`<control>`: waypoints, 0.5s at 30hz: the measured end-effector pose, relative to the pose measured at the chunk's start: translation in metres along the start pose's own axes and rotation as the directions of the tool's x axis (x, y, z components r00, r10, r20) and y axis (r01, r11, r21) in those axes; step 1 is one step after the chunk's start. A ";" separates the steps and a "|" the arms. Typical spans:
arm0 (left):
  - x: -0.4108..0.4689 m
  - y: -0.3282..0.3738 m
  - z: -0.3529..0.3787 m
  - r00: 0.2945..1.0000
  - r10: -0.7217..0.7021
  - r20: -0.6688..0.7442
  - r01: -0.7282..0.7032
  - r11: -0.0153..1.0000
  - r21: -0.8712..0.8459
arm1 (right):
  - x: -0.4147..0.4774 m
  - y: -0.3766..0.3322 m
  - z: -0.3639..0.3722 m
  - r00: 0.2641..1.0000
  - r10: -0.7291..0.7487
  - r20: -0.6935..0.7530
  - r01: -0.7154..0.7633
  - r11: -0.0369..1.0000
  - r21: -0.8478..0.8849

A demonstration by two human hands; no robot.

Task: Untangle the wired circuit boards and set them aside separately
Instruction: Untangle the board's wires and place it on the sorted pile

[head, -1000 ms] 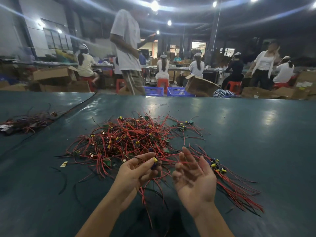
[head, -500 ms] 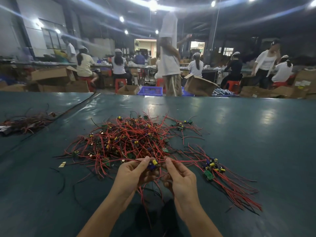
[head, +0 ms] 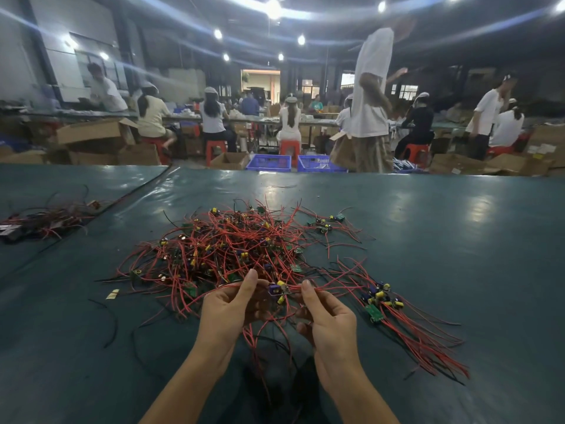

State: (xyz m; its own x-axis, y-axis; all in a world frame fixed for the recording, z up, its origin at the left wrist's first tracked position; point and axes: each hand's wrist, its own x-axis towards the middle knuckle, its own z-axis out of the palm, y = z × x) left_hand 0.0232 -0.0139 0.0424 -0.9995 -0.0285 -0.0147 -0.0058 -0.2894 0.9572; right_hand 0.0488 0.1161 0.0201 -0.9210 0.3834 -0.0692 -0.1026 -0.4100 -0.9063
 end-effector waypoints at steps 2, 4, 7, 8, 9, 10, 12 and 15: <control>0.001 0.000 -0.001 1.000 -0.021 0.011 0.022 0.999 -0.028 | 0.001 0.000 -0.001 1.000 -0.005 0.005 0.005 1.000 0.017; 0.002 0.000 0.000 0.996 -0.067 0.060 0.070 0.996 -0.054 | 0.002 0.000 -0.002 1.000 -0.011 0.018 0.010 1.000 0.026; -0.001 -0.001 0.001 0.968 -0.151 0.201 0.157 0.988 -0.011 | 0.003 0.002 -0.002 0.999 -0.038 0.037 0.038 0.999 -0.014; -0.002 -0.003 0.002 0.955 -0.166 0.245 0.166 0.986 0.022 | 0.003 0.003 -0.002 0.998 -0.043 0.041 0.045 0.999 -0.029; -0.004 -0.004 0.003 0.945 -0.170 0.280 0.163 0.985 0.049 | 0.003 0.004 -0.002 0.998 -0.043 0.047 0.045 0.998 -0.044; -0.005 -0.006 0.003 0.939 -0.163 0.303 0.151 0.986 0.063 | 0.002 0.005 -0.001 0.998 -0.041 0.054 0.044 0.997 -0.057; -0.007 -0.008 0.004 0.941 -0.134 0.312 0.121 0.991 0.060 | 0.002 0.005 -0.002 0.998 -0.040 0.056 0.044 0.997 -0.065; -0.006 -0.010 0.005 0.957 -0.099 0.272 0.085 0.994 0.062 | 0.001 0.003 -0.001 0.998 -0.027 0.062 0.031 0.998 -0.057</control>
State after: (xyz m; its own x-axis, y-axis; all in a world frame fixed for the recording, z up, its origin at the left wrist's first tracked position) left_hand 0.0293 -0.0057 0.0343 -0.9647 0.2616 -0.0299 -0.0925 -0.2304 0.9687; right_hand 0.0484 0.1163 0.0172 -0.9394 0.3424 -0.0185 -0.1095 -0.3505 -0.9301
